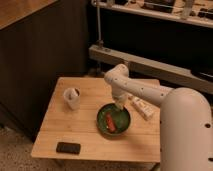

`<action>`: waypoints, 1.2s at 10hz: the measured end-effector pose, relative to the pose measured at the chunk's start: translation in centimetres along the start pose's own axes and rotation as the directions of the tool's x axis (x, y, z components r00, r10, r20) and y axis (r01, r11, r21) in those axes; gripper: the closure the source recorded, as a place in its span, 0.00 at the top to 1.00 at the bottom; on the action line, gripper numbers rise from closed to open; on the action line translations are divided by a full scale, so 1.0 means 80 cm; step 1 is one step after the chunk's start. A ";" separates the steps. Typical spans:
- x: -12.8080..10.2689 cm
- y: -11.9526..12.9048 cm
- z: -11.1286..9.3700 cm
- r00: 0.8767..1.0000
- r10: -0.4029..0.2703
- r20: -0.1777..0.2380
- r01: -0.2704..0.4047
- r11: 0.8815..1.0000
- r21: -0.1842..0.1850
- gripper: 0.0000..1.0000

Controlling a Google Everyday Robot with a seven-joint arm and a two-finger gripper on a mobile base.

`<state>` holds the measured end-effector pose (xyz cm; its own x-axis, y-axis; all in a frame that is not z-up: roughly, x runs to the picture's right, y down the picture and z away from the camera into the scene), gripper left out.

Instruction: Drag the ceramic bowl in a circle

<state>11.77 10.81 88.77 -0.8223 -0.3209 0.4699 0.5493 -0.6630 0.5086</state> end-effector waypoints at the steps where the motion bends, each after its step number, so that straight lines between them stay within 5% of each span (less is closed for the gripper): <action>1: -0.003 0.004 0.003 1.000 0.011 -0.005 -0.011 1.000 0.005 0.01; 4: -0.036 0.003 0.006 1.000 0.006 0.001 -0.006 1.000 0.012 0.01; 8: -0.084 -0.041 0.012 1.000 -0.029 0.010 0.029 1.000 0.006 0.01; 12: -0.051 -0.111 0.002 0.992 -0.121 0.017 0.122 0.992 -0.027 0.01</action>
<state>10.27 18.11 82.40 -0.8803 -0.2266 0.4167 0.4409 -0.7151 0.5425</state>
